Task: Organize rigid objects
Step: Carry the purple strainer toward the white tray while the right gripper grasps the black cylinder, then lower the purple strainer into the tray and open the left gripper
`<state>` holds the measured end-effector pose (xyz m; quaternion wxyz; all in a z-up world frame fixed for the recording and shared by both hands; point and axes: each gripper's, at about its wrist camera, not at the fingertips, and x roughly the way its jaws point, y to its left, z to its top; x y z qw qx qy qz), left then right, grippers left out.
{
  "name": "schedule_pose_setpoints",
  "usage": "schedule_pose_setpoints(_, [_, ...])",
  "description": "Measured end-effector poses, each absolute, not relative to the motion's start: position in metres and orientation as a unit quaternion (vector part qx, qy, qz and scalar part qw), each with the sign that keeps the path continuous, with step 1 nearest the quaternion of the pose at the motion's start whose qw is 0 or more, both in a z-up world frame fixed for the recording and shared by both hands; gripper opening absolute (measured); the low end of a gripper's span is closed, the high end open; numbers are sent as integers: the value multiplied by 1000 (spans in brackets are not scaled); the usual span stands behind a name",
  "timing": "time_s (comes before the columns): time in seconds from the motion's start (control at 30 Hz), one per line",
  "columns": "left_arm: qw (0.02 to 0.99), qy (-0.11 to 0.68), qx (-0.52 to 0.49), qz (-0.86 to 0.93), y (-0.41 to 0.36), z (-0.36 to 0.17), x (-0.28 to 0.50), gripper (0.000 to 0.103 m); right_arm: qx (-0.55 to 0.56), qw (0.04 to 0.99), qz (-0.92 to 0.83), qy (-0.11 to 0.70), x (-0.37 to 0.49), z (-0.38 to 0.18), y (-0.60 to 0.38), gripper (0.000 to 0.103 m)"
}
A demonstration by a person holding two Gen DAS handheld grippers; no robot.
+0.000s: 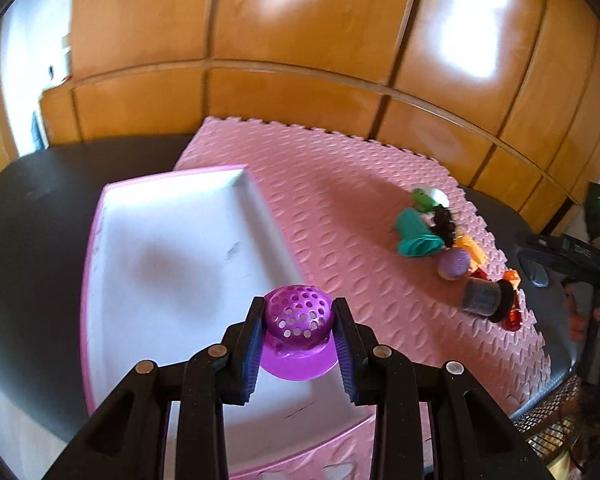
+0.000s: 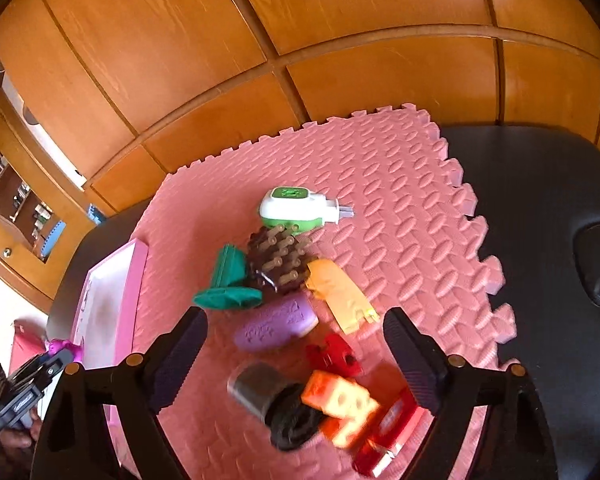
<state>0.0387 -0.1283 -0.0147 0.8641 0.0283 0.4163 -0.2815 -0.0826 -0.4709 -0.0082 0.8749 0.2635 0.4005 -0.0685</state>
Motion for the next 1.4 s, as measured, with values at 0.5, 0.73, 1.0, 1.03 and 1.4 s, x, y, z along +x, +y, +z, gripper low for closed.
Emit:
schedule_pose_setpoints(0.5, [867, 420, -14, -268, -90, -20, 36, 33, -195, 766, 40, 611, -34, -48, -340, 68])
schedule_pose_setpoints(0.73, [866, 430, -27, -254, -75, -28, 49, 33, -176, 784, 8, 596, -35, -49, -351, 48])
schedule_pose_setpoints(1.0, [860, 448, -50, -239, -59, -35, 82, 33, -122, 820, -11, 558, -39, -43, -342, 48])
schedule_pose_setpoints(1.03, [861, 449, -46, -236, -58, -36, 87, 33, -118, 816, -15, 565, -39, -47, -344, 48])
schedule_pose_setpoints(1.4, [871, 445, -29, -204, -60, -35, 159, 33, -77, 831, -32, 550, -44, -55, -348, 44])
